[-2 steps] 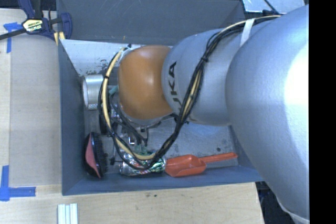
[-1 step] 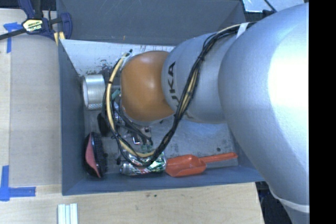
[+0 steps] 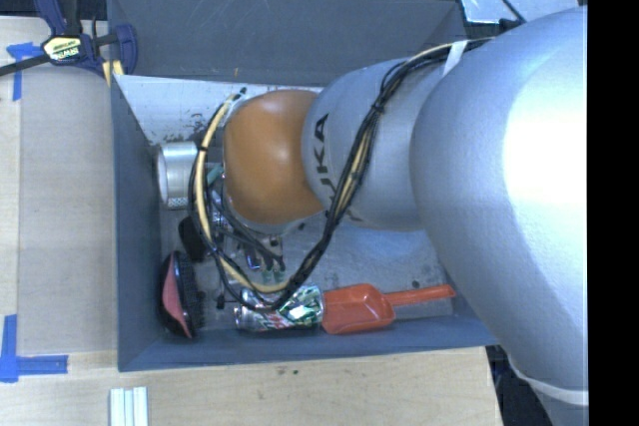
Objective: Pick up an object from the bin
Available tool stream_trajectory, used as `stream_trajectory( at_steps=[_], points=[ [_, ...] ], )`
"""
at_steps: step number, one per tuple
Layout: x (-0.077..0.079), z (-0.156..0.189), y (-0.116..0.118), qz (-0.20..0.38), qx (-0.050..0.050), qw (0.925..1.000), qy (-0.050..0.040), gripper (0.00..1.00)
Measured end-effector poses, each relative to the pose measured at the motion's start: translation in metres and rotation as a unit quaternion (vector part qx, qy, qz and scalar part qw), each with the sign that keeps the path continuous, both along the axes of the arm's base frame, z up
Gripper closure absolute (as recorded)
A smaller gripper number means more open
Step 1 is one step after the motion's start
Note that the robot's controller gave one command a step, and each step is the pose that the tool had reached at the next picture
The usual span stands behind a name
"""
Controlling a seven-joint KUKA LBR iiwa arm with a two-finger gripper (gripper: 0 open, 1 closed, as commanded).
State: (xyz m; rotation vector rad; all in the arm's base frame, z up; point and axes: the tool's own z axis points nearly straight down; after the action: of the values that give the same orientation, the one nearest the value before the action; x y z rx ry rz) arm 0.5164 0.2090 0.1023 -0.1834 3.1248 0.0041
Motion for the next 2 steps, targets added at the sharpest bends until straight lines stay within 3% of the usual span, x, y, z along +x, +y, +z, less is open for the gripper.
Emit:
stream_trajectory(
  at_steps=[1, 2],
  points=[
    [-0.0095, -0.0132, 0.0066, -0.016, 0.003, 0.9997, -0.0181, 0.0],
    [-0.0085, -0.0168, 0.009, 0.058, 0.002, 0.9982, -0.0192, 0.0]
  ],
)
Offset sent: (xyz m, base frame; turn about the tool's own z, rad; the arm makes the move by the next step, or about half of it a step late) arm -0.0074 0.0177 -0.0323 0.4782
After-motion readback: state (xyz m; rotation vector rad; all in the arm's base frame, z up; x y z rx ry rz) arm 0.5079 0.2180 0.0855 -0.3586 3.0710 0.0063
